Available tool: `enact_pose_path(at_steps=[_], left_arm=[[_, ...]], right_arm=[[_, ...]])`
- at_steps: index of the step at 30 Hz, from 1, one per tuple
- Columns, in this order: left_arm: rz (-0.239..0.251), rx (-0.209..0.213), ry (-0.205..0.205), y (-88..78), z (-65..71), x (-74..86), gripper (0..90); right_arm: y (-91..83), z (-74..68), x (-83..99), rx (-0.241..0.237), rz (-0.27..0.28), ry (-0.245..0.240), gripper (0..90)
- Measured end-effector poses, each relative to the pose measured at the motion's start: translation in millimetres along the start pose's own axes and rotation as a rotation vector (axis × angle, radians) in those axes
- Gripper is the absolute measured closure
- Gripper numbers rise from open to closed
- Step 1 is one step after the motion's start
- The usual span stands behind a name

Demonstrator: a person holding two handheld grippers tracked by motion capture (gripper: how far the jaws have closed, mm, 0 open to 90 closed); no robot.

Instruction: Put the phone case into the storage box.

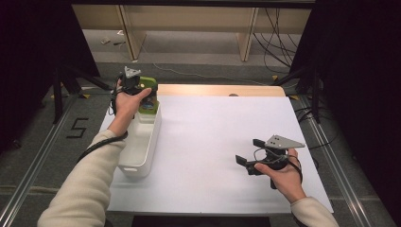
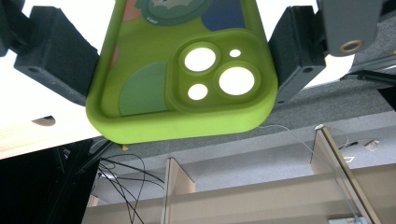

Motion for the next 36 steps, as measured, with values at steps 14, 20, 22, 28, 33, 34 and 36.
enact_pose_path(at_steps=[14,20,22,28,33,34,36], left_arm=[[-0.012,-0.001,-0.003,1.4,-0.3,5.6,15.6],[-0.020,-0.005,-0.003,2.1,-1.4,8.7,15.5],[-0.021,-0.005,-0.005,2.3,-1.8,9.8,15.5],[-0.027,-0.002,-0.004,2.9,-2.7,13.2,15.4],[-0.033,-0.003,-0.006,3.8,-2.8,15.9,15.4],[-0.033,-0.003,-0.005,3.9,-2.8,16.0,15.3],[-0.033,-0.002,-0.006,3.7,-2.8,15.9,15.3]], right_arm=[[0.2,-0.5,0.3,-0.002,-0.002,-0.002,4.0],[0.2,-0.8,0.5,-0.002,-0.003,-0.002,4.3],[0.2,-0.7,0.4,-0.003,-0.003,-0.002,4.3],[0.2,-1.2,0.3,-0.005,-0.002,-0.003,4.7],[0.2,-1.0,0.1,-0.005,-0.001,-0.002,4.8],[0.3,-1.1,0.1,-0.006,-0.001,-0.002,4.8],[0.2,-1.2,0.0,-0.006,-0.001,-0.003,4.8]])
Point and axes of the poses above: each handheld gripper's, and its own axes: y roughly forward along the jaws, x roughly out of its underside, z roughly to its right, the point moved 7 cm from there along y, roughly forward along the jaws, and after that the axes turned 9 degrees about z, right-handed, at the moved point
